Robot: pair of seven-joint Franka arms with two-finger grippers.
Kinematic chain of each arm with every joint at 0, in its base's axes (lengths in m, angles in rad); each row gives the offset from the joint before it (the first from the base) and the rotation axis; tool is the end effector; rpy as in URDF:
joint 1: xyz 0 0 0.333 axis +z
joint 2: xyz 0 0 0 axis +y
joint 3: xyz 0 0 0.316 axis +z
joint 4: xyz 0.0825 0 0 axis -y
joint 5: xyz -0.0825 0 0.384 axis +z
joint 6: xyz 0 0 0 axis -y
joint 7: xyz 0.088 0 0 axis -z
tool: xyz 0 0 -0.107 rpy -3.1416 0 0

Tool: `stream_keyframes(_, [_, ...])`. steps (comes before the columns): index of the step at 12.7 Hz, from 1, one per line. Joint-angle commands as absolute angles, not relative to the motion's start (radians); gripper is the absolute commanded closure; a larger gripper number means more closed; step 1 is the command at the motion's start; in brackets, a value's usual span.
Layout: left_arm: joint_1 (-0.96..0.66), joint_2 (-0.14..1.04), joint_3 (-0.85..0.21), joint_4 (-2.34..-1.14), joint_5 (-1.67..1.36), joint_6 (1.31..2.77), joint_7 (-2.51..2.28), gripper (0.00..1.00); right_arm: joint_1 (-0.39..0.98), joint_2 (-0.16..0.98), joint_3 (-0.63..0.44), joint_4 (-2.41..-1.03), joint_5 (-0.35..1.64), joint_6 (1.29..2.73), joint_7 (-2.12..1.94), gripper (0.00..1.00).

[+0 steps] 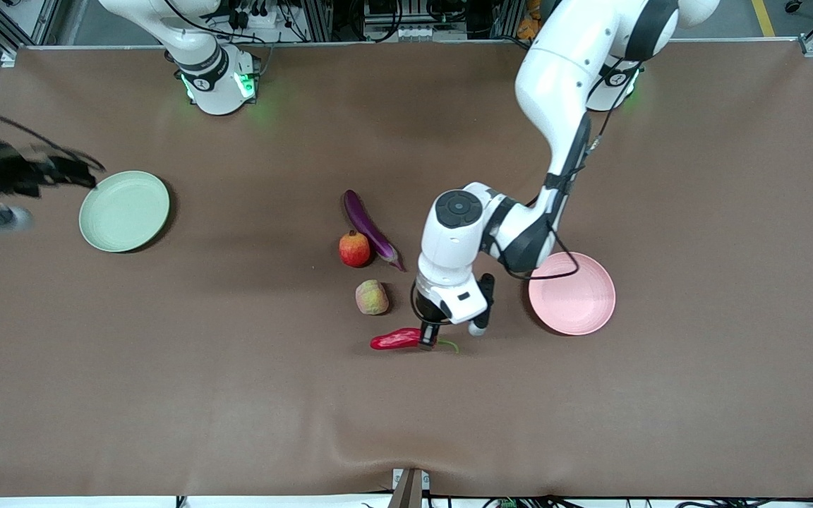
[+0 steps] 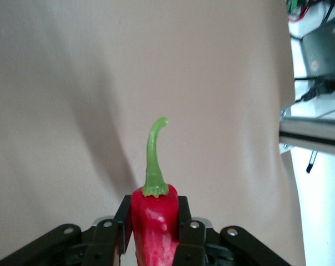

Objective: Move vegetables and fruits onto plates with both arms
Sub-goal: 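Carry the chili to the pink plate while the right gripper reaches the apple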

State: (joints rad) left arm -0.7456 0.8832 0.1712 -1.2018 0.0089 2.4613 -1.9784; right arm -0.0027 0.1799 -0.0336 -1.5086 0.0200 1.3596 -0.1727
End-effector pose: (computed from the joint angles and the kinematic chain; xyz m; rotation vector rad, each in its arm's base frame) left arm 0.6410 -0.4668 0.2917 2.2117 1.6999 0.3283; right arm 0.5772 -0.0170 0.5363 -3.0455 -0.2088 0.5014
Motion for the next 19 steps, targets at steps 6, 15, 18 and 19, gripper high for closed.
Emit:
stream_keyframes(6, [-0.620,0.715,0.132,-1.229,-0.050,2.111,-1.572,1.00,0.124,0.328,-0.021,-1.489,0.182,1.523,0.126,0.00])
stream_keyframes(15, [-0.457,0.582,0.138,-1.389,-0.037,1.753,-0.740,1.00,0.446,0.454,-0.018,-1.719,0.275,2.026,0.614,0.00])
stream_keyframes(18, [-0.425,0.546,0.140,-1.483,-0.025,1.769,-0.565,1.00,0.517,0.512,-0.018,-1.744,0.275,2.129,0.614,0.00])
stream_keyframes(19, [-0.426,0.545,0.137,-1.512,0.013,1.788,-0.551,1.00,0.538,0.537,-0.018,-1.744,0.275,2.161,0.615,0.00])
